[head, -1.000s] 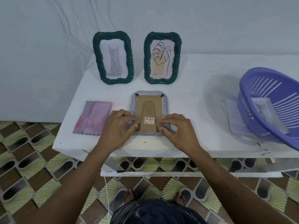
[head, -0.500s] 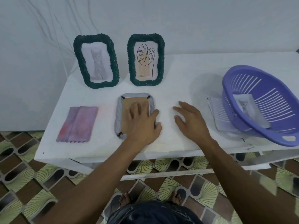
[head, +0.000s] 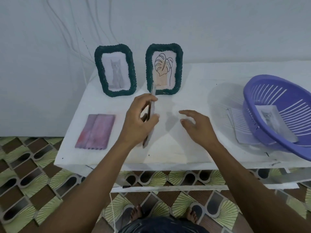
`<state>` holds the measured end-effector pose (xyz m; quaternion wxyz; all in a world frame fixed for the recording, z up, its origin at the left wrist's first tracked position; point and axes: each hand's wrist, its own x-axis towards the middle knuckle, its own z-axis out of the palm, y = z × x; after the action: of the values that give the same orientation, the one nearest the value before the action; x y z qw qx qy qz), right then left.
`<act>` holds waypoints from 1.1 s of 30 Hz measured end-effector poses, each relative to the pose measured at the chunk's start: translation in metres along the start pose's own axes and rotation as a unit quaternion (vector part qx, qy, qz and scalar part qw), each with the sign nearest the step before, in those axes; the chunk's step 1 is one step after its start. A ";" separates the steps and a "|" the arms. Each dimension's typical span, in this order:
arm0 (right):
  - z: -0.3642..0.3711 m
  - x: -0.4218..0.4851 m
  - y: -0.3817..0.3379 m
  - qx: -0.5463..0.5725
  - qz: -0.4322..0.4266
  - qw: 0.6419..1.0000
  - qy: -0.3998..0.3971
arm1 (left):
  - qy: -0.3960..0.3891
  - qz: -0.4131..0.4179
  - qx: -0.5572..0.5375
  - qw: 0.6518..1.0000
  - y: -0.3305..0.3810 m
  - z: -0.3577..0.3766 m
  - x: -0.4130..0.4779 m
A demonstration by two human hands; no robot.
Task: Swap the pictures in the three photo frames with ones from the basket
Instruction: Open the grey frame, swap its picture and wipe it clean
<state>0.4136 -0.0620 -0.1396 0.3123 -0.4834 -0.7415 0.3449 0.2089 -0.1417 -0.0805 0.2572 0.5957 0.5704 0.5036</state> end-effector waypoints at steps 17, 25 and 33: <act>0.011 -0.001 -0.008 0.074 0.056 0.995 0.037 | 0.032 -0.230 -0.223 0.947 -0.027 0.017 -0.031; 0.006 0.007 0.016 -0.094 0.003 0.996 -0.011 | -0.118 -0.070 0.319 0.938 -0.069 0.005 -0.021; 0.013 0.005 0.029 -0.157 -0.037 0.987 0.023 | -0.081 -0.037 0.405 0.910 -0.078 -0.034 -0.028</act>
<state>0.4161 -0.0519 -0.1696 0.2622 -0.5064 -0.7965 0.2009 0.1500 -0.1600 -0.1459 0.0577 0.6656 0.7245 0.1697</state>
